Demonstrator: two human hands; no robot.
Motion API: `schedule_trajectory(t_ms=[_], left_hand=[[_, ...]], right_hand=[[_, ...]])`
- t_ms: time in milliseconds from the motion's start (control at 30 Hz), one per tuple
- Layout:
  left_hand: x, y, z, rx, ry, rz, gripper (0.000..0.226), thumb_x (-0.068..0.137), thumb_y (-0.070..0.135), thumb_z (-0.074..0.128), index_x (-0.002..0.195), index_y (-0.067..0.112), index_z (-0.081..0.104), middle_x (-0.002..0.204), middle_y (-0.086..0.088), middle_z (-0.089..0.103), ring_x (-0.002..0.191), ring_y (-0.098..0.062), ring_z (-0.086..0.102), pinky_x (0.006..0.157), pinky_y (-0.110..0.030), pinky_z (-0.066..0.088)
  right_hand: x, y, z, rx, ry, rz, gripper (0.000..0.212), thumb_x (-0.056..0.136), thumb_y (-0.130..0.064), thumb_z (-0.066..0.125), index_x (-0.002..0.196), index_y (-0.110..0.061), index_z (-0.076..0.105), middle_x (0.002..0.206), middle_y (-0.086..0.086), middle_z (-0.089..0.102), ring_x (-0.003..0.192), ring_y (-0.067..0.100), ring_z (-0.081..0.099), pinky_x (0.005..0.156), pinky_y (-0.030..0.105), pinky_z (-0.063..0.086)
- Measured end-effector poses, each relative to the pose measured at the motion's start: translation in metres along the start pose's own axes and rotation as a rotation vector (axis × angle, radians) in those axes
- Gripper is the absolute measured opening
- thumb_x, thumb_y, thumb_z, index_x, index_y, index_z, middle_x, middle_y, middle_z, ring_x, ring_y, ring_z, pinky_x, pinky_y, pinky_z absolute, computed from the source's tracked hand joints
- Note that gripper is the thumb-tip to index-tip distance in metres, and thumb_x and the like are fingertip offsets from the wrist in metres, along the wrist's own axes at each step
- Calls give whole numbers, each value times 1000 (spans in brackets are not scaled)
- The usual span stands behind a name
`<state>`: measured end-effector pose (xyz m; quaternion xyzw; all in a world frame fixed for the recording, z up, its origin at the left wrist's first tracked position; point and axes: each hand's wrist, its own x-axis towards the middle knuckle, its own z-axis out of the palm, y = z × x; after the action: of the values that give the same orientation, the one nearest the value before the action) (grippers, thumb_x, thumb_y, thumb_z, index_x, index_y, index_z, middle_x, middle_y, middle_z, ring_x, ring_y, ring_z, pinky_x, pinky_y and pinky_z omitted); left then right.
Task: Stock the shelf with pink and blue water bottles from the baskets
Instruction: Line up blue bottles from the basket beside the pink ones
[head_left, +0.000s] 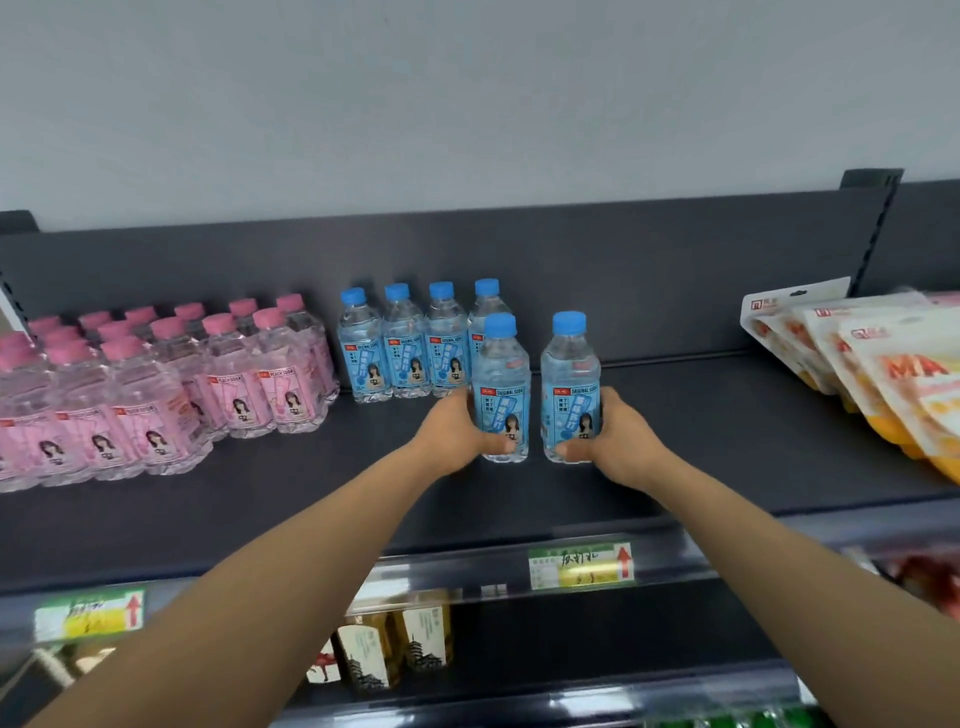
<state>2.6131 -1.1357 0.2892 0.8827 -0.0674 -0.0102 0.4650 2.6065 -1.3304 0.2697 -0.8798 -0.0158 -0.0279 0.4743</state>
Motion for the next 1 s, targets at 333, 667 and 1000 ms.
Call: schedule_trajectory(t_ms=[333,667,1000], left_hand=[[76,-4,45,-63,153,-51,44,78,10,75,118,5,57,120,-7,63,112,-24,59,95,-29,45],[115,2,65,18,313,-136,38,78,21,75,106,1,59,110,-15,65,104,-31,61,86,-37,48],[127,1,68,40,392,-155,19,85,12,67,99,-1,61,103,-16,65,98,-30,61,83,-36,50]], right_hand=[[71,17,-11,-115,156,86,66,76,-20,77,131,-14,41,130,10,45,118,27,49,105,41,40],[113,17,-3,-169,280,153,59,81,-24,73,128,-6,41,130,16,46,118,32,49,97,40,42],[121,19,3,-136,396,172,36,88,-4,60,118,1,41,125,20,51,112,35,53,90,41,46]])
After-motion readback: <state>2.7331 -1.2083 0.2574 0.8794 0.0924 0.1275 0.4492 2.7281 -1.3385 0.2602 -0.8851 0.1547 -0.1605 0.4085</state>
